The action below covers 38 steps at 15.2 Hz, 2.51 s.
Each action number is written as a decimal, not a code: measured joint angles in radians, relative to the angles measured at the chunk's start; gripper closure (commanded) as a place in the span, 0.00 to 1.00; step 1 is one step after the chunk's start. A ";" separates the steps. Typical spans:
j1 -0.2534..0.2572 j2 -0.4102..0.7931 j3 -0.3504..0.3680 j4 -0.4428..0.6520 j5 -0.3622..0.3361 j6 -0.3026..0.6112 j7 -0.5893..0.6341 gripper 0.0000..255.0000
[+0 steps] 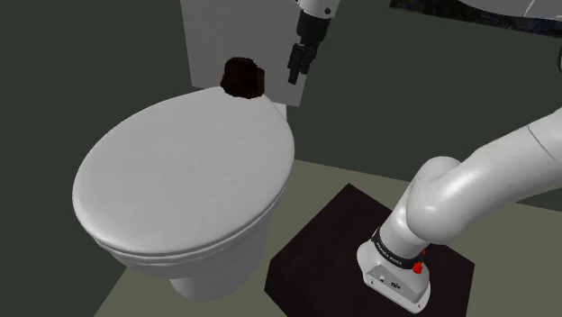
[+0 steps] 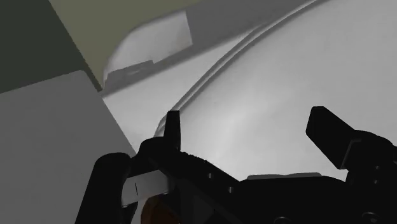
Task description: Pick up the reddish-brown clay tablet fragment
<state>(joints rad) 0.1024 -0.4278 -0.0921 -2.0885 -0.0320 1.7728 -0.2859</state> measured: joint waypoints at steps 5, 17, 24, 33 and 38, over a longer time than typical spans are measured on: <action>0.035 0.207 -0.030 0.217 -0.017 -0.014 -0.216 0.00; 0.074 0.598 -0.009 0.667 -0.034 -0.071 -0.590 0.00; 0.076 0.592 -0.007 0.587 -0.037 0.003 -0.588 1.00; 0.077 0.590 -0.007 0.583 -0.037 0.006 -0.587 1.00; 0.076 0.596 -0.007 0.631 -0.036 -0.036 -0.591 1.00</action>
<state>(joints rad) 0.1784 0.1682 -0.0994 -1.4576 -0.0679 1.7363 -0.8767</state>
